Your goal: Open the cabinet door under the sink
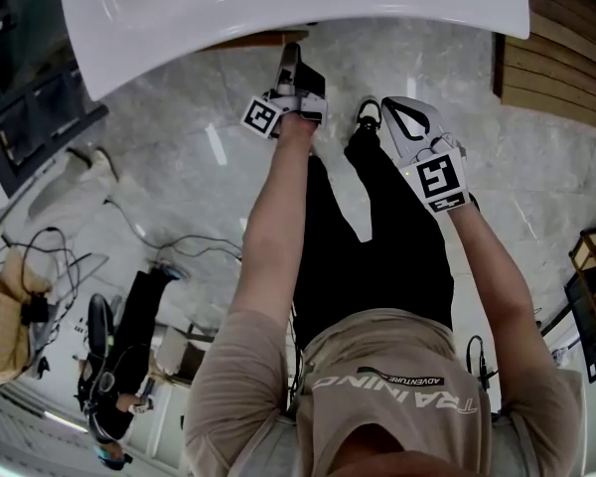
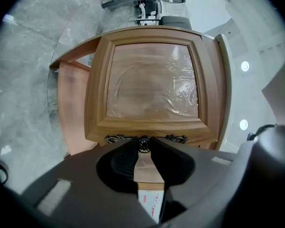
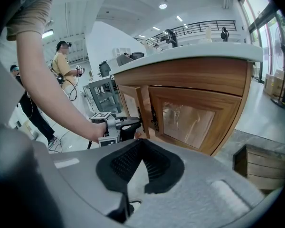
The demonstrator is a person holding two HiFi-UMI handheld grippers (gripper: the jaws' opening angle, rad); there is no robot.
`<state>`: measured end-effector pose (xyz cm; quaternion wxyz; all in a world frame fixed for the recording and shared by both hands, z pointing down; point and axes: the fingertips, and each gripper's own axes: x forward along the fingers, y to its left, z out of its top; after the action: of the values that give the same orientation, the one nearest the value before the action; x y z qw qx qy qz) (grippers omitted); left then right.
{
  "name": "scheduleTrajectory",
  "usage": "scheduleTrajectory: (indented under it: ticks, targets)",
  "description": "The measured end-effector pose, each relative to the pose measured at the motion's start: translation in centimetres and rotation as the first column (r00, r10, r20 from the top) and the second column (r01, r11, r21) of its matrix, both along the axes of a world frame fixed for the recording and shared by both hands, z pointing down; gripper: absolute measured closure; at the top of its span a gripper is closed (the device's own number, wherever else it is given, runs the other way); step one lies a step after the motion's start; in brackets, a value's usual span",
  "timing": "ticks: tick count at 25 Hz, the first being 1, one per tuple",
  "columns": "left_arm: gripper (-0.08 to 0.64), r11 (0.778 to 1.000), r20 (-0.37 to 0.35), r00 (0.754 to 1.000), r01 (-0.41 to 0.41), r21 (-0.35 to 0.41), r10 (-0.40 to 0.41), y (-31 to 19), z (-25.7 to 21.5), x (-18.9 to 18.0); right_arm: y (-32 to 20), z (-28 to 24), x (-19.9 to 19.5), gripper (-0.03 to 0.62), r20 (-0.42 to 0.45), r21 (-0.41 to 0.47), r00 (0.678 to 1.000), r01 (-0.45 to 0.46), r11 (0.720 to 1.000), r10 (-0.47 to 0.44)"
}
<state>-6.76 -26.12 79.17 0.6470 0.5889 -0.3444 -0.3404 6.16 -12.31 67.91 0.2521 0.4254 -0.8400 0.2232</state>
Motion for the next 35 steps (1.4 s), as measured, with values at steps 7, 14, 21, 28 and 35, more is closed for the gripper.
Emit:
scheduleTrajectory:
  ticks: [7,14,21,28,35]
  targets:
    - [0.460,0.998,-0.011,0.998,-0.056,-0.008,0.056,3.7,-0.3,-1.9,1.7,0.6,-1.9,0.591,0.005,-0.022,1.000,-0.015,1.000,0.016]
    - [0.460,0.992,0.005,0.992,-0.125,-0.016,0.125,5.9,0.1,-3.3,2.0,0.2,-3.4,0.591,0.025,-0.025,0.997,-0.066,0.997,0.067]
    - [0.462,0.982,0.000,0.983,-0.185,-0.023,0.185,7.5,0.4,-5.1,1.7,-0.6,-6.0,0.591,0.018,-0.013,0.998,-0.059,0.998,0.059]
    - [0.460,0.961,0.004,0.961,-0.276,-0.037,0.276,9.7,0.6,-7.2,2.8,-0.1,-8.9,0.591,0.012,-0.032,0.997,-0.071,0.997,0.071]
    - [0.460,0.942,-0.011,0.943,-0.333,-0.046,0.333,11.7,0.4,-10.3,2.4,-1.1,-13.8,0.591,0.014,-0.007,0.998,-0.059,0.998,0.059]
